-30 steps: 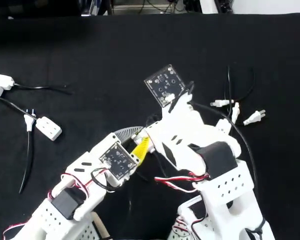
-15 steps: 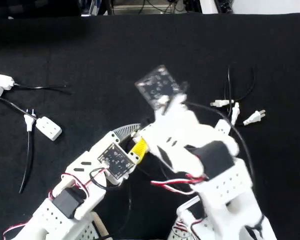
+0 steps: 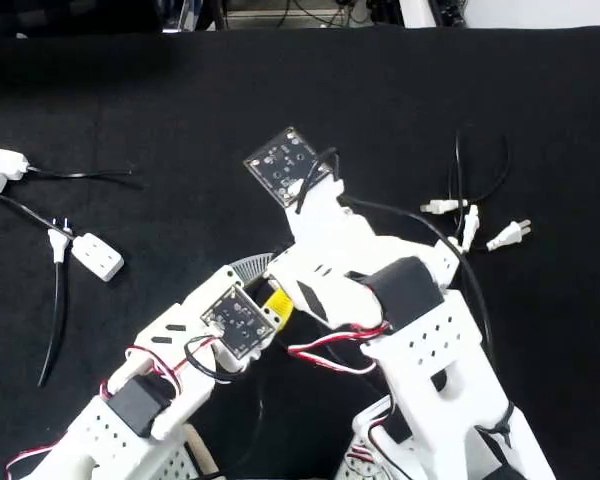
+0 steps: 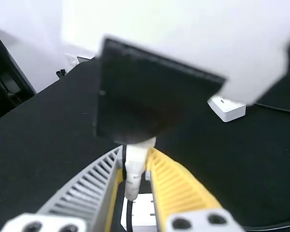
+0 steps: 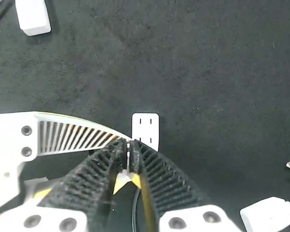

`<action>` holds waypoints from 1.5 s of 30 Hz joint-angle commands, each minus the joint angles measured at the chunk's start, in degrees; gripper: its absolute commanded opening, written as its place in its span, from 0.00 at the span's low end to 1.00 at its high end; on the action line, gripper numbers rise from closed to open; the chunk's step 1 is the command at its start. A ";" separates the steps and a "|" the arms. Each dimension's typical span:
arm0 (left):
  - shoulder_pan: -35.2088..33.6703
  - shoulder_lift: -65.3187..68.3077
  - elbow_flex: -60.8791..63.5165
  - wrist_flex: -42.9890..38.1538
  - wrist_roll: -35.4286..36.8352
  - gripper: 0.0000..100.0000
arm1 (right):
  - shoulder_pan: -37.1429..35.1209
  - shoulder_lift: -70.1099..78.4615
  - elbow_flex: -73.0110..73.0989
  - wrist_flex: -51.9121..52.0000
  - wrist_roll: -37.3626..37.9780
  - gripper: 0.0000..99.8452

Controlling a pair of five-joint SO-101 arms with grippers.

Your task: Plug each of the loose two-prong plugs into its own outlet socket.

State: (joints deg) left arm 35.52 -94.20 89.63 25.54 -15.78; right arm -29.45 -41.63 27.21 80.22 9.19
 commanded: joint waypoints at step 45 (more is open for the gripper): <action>-2.42 -0.53 -1.10 -1.76 0.44 0.03 | -0.26 6.73 -11.56 7.12 8.44 0.01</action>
State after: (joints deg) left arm 33.14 -94.37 89.54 24.92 -15.78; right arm -32.79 -34.95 14.90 89.71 16.48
